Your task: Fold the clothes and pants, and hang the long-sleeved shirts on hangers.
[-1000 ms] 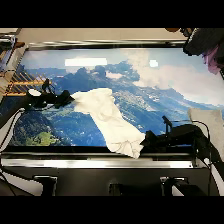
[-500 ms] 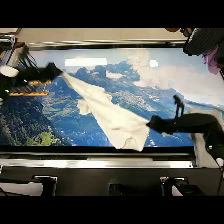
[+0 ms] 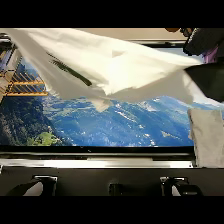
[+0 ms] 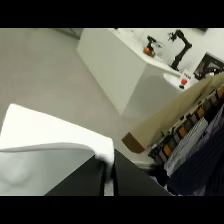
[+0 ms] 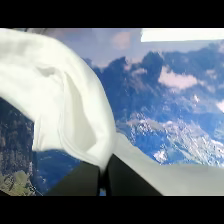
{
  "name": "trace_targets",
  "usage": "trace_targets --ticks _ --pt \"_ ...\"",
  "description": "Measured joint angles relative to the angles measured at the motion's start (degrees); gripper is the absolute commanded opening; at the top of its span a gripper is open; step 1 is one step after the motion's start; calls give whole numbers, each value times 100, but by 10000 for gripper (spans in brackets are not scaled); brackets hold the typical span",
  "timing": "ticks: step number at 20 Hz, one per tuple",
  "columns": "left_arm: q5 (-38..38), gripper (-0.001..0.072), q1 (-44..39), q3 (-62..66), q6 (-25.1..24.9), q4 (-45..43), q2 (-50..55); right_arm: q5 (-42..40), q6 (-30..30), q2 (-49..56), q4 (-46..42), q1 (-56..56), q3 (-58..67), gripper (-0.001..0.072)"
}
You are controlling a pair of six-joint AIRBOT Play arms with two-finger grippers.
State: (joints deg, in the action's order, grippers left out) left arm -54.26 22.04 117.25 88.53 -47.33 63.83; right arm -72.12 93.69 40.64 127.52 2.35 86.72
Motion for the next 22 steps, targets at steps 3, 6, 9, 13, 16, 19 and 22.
trace_targets --ticks 3,6,9,13,16,19,22 --pt "-74 13 258 59 522 -699 -682 -175 -525 -422 -2 0 544 32" --pt "-195 13 382 83 813 -1150 -951 -262 -1128 -566 -15 -2 778 32" --pt "-514 13 415 -4 772 -1215 -732 -494 -1512 -286 -101 -2 857 32" --pt "-831 13 -63 -363 256 -1064 240 -1049 -1679 688 -428 -2 549 32" --pt "-890 13 -662 -503 55 -1342 1462 -1051 -1591 1582 -562 0 -155 33" --pt "-662 13 -1204 -555 114 -1506 2754 -428 -1482 2553 -671 -2 -1051 32" --pt "-297 12 -1685 -573 262 -1578 3921 575 -1434 3556 -616 -2 -1591 33"
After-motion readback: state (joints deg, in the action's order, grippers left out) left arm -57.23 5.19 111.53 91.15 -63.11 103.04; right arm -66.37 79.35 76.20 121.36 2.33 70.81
